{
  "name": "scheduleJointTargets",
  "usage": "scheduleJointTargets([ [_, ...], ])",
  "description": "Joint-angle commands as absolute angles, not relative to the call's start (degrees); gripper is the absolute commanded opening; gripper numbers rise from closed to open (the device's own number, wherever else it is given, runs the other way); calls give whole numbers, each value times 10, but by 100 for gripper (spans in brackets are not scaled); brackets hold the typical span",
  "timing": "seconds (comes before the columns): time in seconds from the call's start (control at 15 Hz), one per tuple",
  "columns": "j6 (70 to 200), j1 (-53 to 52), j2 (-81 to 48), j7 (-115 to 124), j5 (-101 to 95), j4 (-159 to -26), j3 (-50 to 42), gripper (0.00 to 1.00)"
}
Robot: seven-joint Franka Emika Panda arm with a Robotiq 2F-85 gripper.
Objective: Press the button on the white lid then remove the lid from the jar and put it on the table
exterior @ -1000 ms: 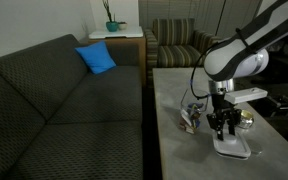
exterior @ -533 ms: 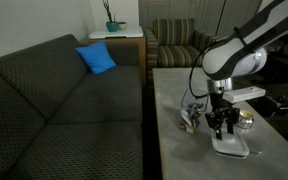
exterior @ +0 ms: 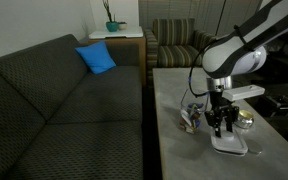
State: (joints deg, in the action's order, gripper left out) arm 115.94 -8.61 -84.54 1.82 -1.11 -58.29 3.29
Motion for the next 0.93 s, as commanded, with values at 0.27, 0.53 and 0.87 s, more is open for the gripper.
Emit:
scheduleJointTargets([
  [0.27, 1130, -84, -845, 19, -7, -569, 30, 92],
  [0.53, 1122, -83, -845, 21, -5, -558, 31, 100],
  [0.87, 1120, -80, -836, 22, -12, -535, 28, 100],
])
